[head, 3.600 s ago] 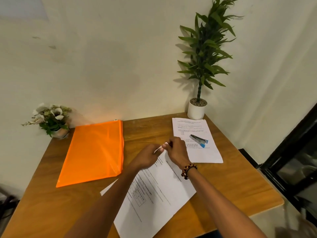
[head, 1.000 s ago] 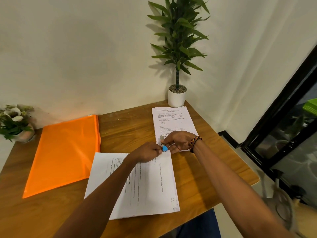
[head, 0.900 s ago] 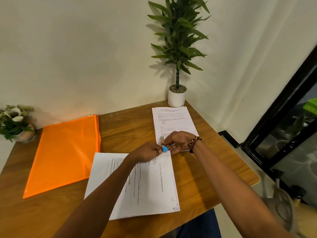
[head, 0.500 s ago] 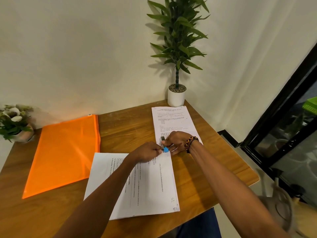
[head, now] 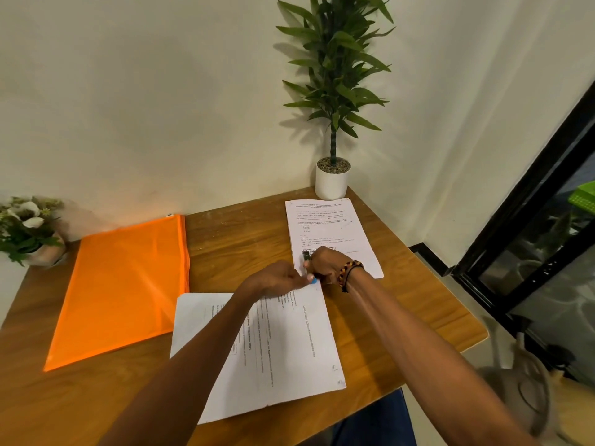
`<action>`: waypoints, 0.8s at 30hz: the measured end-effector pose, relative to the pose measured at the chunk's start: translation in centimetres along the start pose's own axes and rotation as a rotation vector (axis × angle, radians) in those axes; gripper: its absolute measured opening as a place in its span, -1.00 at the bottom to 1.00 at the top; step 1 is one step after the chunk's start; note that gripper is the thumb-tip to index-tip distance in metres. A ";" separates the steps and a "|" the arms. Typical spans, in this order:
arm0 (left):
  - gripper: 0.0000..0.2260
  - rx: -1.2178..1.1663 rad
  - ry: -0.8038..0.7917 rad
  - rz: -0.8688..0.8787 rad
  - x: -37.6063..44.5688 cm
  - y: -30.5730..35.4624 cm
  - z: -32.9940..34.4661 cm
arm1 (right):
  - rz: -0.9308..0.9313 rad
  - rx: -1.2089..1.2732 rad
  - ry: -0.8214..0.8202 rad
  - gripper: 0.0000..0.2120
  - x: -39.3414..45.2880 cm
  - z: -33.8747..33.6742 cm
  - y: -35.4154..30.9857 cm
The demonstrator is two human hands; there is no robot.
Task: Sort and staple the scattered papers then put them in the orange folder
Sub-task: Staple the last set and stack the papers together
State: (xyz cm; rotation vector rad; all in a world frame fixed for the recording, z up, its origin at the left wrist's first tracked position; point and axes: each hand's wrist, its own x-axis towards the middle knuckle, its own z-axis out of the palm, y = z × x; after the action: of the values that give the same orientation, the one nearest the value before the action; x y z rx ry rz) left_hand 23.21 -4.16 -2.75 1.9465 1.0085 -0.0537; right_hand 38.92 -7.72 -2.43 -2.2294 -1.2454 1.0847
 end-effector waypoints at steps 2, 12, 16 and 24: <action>-0.54 -0.039 -0.041 0.013 -0.2 -0.1 -0.3 | -0.015 -0.012 0.005 -0.70 -0.2 0.1 -0.2; -0.80 -0.218 -0.004 0.045 -0.6 -1.7 -1.1 | 0.055 0.742 0.083 -0.83 -0.5 -0.9 -0.8; -0.89 -0.399 0.119 0.037 -0.8 -1.4 -1.4 | 0.091 0.781 0.027 -0.81 -1.1 -2.3 -0.3; -0.88 -0.725 0.412 -0.048 0.3 -1.0 -1.7 | -0.081 0.430 0.166 -0.78 -0.3 -3.3 2.2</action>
State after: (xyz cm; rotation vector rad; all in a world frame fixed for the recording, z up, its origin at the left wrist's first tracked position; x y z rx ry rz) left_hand 22.13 -2.50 -2.59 1.2816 1.1338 0.6259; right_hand 42.61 -8.98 -1.60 -1.8832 -0.9223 1.0019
